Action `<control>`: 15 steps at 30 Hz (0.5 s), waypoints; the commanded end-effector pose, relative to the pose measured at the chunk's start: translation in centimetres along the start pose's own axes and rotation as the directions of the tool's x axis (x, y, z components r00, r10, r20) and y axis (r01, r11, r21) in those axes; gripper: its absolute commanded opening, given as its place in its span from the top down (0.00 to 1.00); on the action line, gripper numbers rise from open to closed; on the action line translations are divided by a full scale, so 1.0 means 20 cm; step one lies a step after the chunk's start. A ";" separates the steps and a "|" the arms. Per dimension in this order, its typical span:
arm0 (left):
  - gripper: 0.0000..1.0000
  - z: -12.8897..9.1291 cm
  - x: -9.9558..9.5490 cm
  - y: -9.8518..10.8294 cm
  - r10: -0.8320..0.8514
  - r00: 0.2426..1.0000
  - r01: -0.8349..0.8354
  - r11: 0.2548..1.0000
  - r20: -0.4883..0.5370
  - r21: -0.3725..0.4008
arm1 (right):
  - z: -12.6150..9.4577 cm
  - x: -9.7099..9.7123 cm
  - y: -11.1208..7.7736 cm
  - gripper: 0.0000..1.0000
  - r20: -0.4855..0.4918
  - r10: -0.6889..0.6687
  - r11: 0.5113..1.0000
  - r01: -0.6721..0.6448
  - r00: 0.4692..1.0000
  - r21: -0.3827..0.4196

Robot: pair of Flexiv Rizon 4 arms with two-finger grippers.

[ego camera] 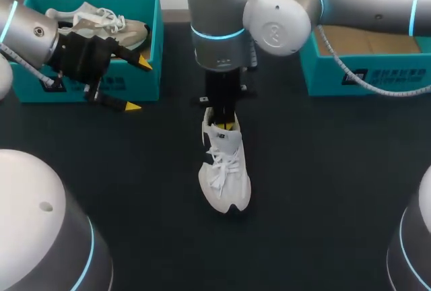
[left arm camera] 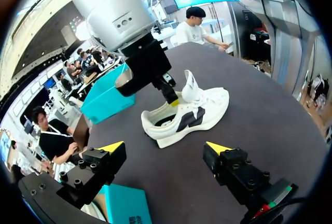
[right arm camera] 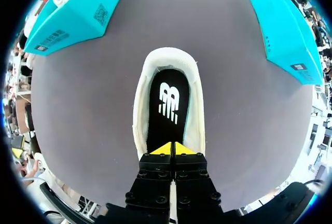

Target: Take the shoe out of the shoebox, open the shoe tongue, remove and reinsert the insole, then place the shoe into the shoebox

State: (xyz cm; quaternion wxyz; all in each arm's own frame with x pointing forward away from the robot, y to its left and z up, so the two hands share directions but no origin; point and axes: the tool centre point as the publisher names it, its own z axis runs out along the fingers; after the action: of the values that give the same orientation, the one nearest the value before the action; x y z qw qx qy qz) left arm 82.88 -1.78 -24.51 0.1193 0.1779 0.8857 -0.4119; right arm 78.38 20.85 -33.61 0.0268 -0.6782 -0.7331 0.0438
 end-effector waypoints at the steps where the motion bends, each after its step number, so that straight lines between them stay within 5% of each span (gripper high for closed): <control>1: 0.00 0.00 0.00 0.00 0.000 1.000 0.000 1.000 -0.001 -0.002 | 0.05 0.01 -0.01 1.00 -0.040 0.023 1.000 -0.022 0.999 0.013; 4: 0.00 0.00 0.00 0.00 0.000 1.000 0.000 1.000 -0.001 -0.002 | 0.07 0.02 -0.01 1.00 -0.062 0.031 1.000 -0.030 0.998 0.009; 5: 0.00 0.00 0.00 0.00 0.000 1.000 0.000 1.000 -0.001 -0.002 | 0.08 0.02 -0.01 0.76 -0.070 0.032 0.999 -0.032 0.997 0.010; 6: 0.00 0.00 0.00 0.00 0.000 1.000 0.000 1.000 -0.001 -0.002 | 0.09 0.02 -0.01 0.32 -0.072 0.034 0.999 -0.033 0.997 0.010; 7: 0.00 0.00 0.00 0.00 0.000 1.000 0.000 1.000 -0.001 -0.002 | 0.09 0.02 -0.01 0.00 -0.068 0.038 0.999 -0.038 0.997 0.008; 15: 0.00 0.00 0.00 0.00 0.000 1.000 0.000 1.000 -0.001 -0.002 | 0.08 0.02 -0.02 0.00 -0.045 0.032 0.999 -0.032 0.998 0.008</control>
State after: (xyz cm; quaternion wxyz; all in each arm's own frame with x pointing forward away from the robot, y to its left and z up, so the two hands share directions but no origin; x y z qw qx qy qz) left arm 82.88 -1.78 -24.51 0.1193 0.1779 0.8857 -0.4119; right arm 77.98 21.08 -35.37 0.0464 -0.6910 -0.7207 0.0304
